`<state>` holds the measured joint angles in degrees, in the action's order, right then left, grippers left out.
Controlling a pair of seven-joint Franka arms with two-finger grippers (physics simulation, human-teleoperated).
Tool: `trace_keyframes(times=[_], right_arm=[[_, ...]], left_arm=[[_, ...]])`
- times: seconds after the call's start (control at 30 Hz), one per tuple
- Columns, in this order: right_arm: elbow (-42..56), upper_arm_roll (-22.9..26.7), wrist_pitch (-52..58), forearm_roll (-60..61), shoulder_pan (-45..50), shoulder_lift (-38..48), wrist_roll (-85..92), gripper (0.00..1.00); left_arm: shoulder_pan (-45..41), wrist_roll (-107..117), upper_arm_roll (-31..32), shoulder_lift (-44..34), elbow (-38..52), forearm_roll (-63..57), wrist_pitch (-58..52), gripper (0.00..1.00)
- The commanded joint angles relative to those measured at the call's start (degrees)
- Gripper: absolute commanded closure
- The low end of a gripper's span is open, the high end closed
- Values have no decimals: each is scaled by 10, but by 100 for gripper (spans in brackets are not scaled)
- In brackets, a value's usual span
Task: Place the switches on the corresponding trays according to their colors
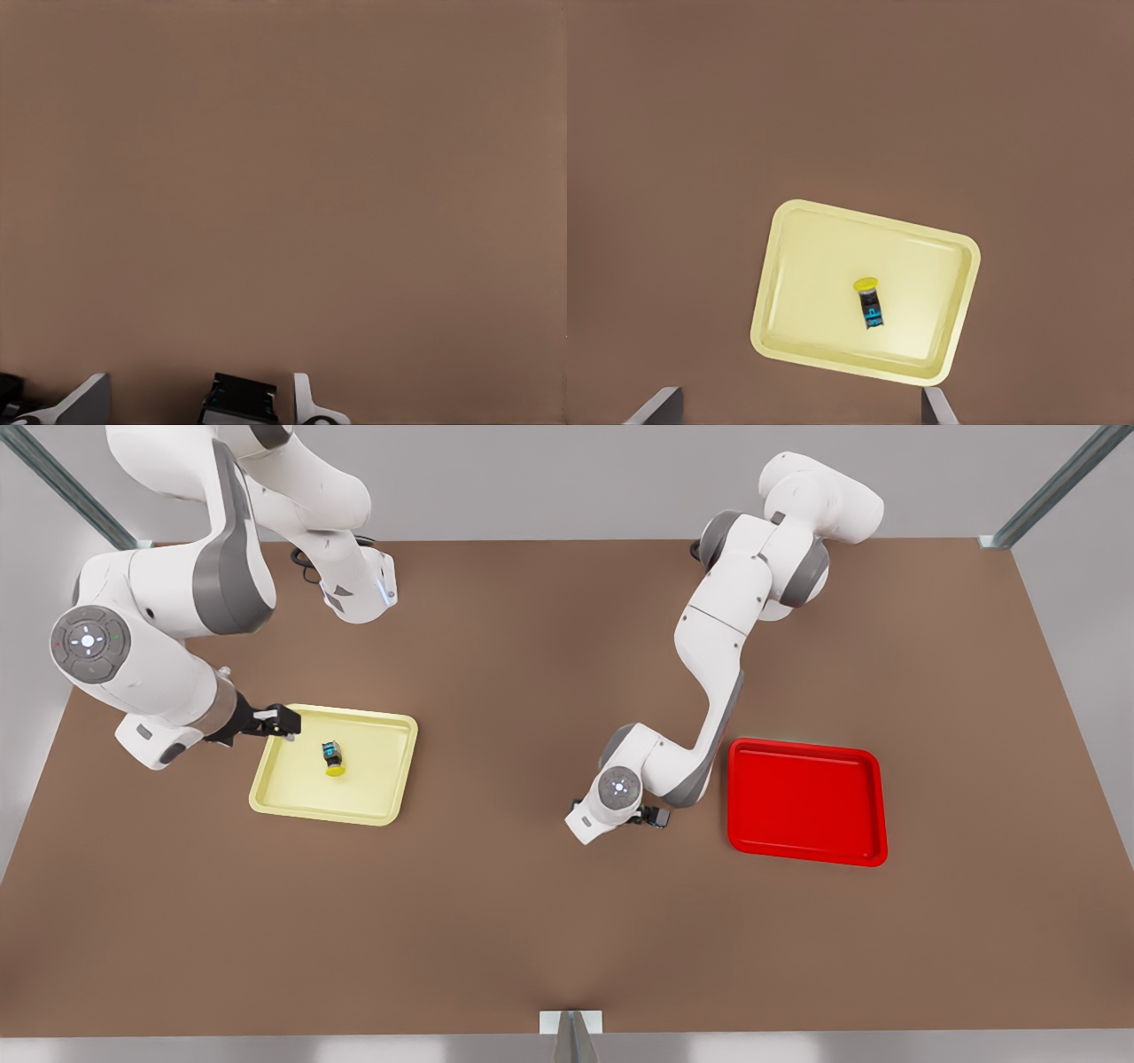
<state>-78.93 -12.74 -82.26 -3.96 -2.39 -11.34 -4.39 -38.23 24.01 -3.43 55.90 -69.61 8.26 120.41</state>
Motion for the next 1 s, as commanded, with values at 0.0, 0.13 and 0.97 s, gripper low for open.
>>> trace_keyframes(times=[0.0, 0.13, 0.97], right_arm=[[0, 0, 0, 0, 0, 0, 0, 0], [0, 0, 0, 0, 4, 0, -1, 0], [0, -4, -4, 0, 4, -2, -1, 0]], left_arm=[[0, 1, 0, 0, 0, 1, 0, 2], [-12, 0, 3, -3, 5, 2, -1, 1], [-11, -20, 2, -5, -6, 3, -2, 51]])
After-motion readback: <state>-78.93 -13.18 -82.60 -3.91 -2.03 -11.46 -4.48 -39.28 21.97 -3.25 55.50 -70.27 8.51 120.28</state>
